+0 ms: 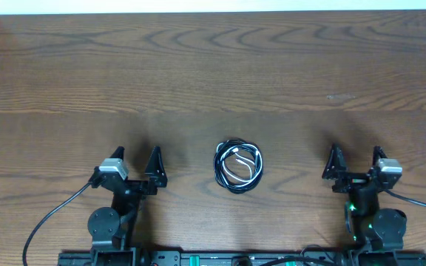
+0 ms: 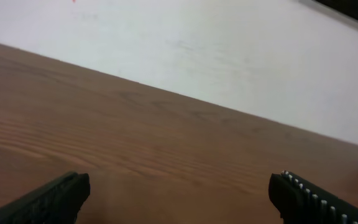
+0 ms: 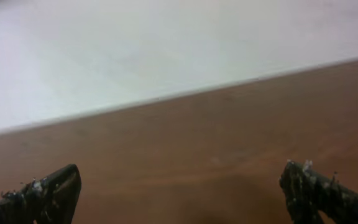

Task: Untangle cables
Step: 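Raise both arms and move the right gripper over the cable bundle, then lower the right gripper onto the black and white cable bundle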

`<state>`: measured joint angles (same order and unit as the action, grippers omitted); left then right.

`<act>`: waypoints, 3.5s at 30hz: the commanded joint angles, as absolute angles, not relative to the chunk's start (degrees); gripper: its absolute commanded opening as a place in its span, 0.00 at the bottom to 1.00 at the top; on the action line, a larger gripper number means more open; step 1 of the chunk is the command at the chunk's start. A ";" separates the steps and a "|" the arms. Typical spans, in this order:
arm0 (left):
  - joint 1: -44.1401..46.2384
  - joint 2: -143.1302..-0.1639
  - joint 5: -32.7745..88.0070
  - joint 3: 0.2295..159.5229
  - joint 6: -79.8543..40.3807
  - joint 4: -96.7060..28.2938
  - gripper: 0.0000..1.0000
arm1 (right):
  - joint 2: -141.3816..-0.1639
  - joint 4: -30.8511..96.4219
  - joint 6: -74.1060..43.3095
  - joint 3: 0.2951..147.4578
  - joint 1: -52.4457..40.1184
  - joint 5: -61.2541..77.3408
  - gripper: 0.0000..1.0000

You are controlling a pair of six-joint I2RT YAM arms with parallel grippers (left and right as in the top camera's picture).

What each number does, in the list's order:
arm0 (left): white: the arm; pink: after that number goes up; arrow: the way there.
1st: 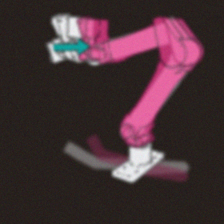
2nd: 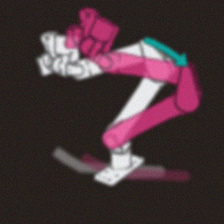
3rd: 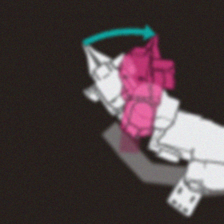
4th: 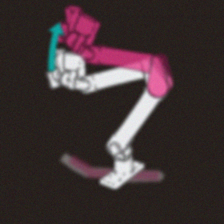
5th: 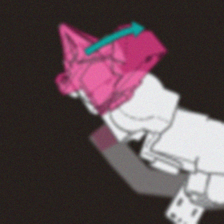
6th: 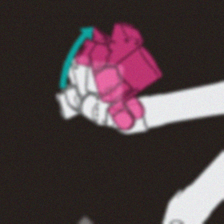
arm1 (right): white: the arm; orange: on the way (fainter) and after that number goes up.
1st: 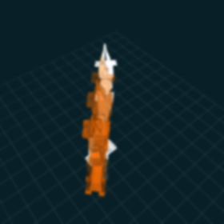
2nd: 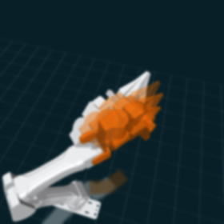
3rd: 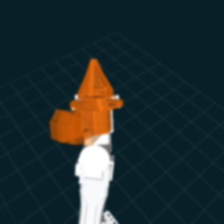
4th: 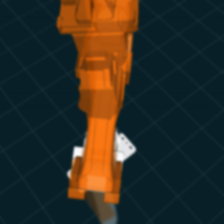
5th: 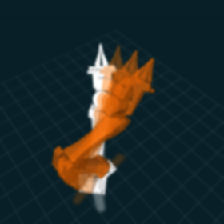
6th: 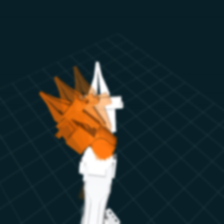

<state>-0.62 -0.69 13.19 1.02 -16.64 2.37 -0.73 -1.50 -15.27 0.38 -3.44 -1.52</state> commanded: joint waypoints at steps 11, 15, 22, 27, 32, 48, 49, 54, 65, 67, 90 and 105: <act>-0.40 -12.78 19.18 25.54 -20.69 -10.90 0.98 | -0.58 -20.80 -28.14 2.11 -3.03 17.10 0.99; -0.38 -19.68 24.08 35.29 -20.69 -13.45 0.98 | -0.82 -28.16 -36.18 2.15 -3.05 17.10 0.99; -0.40 -23.16 25.69 46.13 -20.71 -14.90 0.98 | -0.82 -33.58 -39.03 2.13 -3.05 17.89 0.99; -0.40 -22.76 34.81 46.96 -22.41 -11.29 0.98 | -0.93 -31.55 -44.29 2.13 -3.07 22.17 0.99; -0.40 -23.64 36.69 46.96 -22.39 -12.60 0.98 | -2.37 -30.98 -40.56 3.29 -3.07 28.01 0.99; -0.38 -28.47 36.53 50.33 -12.05 -39.40 0.98 | -45.87 14.15 -19.09 50.28 -3.09 56.66 0.99; -0.40 -28.47 35.94 51.16 -10.94 -42.46 0.98 | -49.23 18.96 -17.37 53.28 -3.09 58.13 0.99; -0.38 -28.47 32.71 54.54 -10.74 -56.01 0.98 | -59.75 36.12 -11.99 59.66 -3.18 58.48 0.99; -0.19 -34.39 35.46 60.25 -13.19 -69.91 0.98 | -69.78 48.25 -17.56 59.66 -16.10 36.16 0.99; 0.82 -37.80 35.57 62.81 -13.15 -72.79 0.98 | -69.76 47.48 -18.44 59.66 -19.68 31.44 0.99; 13.58 -45.23 39.70 70.57 -1.85 -65.95 0.98 | -75.20 38.59 -39.46 47.99 -36.51 5.26 0.99; 13.58 -45.23 39.46 70.32 -1.72 -68.29 0.96 | -79.24 23.51 -46.74 41.54 -44.31 4.62 0.85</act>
<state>13.30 -45.47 38.74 69.38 -2.76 -67.59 -78.54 23.64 -45.01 41.76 -42.92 6.79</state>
